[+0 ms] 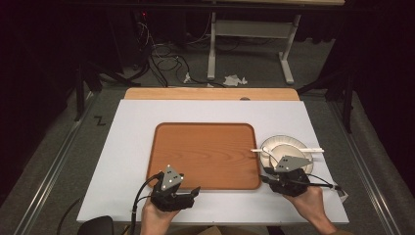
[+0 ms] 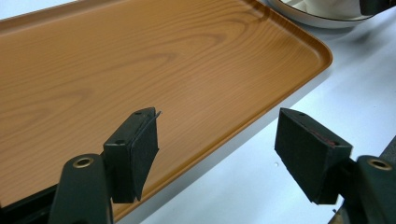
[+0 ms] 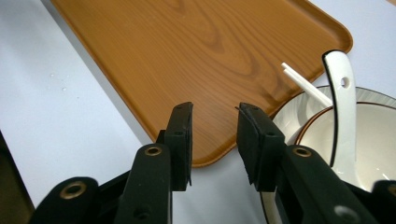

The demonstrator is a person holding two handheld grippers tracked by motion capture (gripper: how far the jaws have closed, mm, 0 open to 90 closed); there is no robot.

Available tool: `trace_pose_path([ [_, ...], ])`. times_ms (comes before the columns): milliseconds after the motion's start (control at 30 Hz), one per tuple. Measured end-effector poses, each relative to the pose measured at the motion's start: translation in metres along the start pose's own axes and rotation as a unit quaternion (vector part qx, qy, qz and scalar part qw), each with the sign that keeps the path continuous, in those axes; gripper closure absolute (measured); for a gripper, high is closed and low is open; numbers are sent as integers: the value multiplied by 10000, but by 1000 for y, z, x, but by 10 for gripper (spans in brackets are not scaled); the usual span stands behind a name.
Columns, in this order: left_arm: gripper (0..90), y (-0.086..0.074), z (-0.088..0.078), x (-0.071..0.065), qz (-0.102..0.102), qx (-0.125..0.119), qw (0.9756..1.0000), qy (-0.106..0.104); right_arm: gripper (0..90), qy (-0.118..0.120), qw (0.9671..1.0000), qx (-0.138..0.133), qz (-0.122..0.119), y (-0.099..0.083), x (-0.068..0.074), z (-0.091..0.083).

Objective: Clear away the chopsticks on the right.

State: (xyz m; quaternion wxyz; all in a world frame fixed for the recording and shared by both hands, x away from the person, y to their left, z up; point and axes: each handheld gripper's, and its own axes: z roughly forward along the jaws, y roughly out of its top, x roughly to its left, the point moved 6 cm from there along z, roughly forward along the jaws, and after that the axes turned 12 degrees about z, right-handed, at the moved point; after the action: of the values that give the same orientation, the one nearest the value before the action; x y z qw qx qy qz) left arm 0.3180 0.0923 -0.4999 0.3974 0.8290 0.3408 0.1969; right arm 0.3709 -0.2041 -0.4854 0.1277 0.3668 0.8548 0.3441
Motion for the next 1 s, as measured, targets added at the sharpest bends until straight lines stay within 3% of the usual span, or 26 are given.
trace_pose_path([
  [200,302,-3,-6,3,-69,-59,9999,138,743,6,9998,-173,69,10,-9,-8],
  [567,302,-8,-12,6,-181,-70,9995,256,767,-152,9993,-314,131,24,-31,-20],
  [1000,300,-12,-19,8,-256,-68,9990,359,768,-657,9974,-243,194,42,-82,-36],
])
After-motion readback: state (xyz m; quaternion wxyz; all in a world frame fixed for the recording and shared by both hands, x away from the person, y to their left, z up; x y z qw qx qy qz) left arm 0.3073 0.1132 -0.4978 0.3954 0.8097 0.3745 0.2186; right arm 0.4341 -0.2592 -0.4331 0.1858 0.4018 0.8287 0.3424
